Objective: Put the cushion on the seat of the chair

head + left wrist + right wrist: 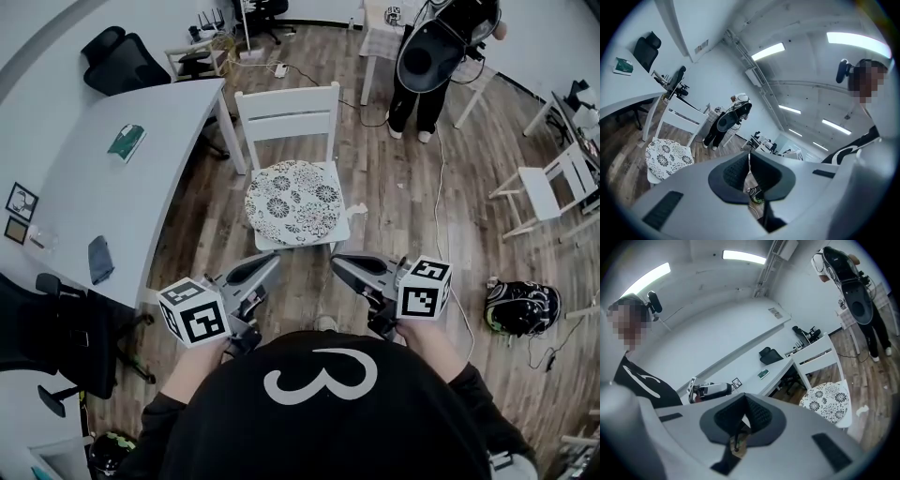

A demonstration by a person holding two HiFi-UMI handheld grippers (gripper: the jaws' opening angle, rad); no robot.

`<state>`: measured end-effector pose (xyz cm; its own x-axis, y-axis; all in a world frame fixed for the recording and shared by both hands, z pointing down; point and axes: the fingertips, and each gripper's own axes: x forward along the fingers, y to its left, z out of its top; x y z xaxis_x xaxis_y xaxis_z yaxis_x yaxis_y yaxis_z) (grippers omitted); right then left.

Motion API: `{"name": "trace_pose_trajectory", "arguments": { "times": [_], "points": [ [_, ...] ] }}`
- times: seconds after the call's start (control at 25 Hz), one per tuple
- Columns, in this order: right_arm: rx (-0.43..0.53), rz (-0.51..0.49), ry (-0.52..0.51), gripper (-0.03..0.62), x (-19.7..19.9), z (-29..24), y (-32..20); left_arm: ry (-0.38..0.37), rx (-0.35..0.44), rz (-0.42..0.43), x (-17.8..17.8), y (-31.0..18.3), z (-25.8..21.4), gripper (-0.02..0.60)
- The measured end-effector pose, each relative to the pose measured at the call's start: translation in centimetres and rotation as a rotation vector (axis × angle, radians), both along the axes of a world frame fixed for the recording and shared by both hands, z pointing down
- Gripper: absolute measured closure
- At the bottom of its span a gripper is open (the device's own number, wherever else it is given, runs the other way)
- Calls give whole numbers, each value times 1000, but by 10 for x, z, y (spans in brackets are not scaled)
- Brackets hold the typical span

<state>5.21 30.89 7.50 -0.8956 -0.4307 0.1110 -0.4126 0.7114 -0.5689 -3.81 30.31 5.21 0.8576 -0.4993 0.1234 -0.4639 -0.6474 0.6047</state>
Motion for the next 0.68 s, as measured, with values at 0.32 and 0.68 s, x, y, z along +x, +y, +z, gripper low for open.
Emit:
{"name": "trace_pose_trajectory", "arguments": {
  "times": [0.32,0.68],
  "points": [
    [-1,16,-10,586,7,-4,6,10,6,14,7,5,-4,566],
    [14,35,-6,586,-3,-5,7,-2,37,34,-3,10,-4,566]
  ]
}}
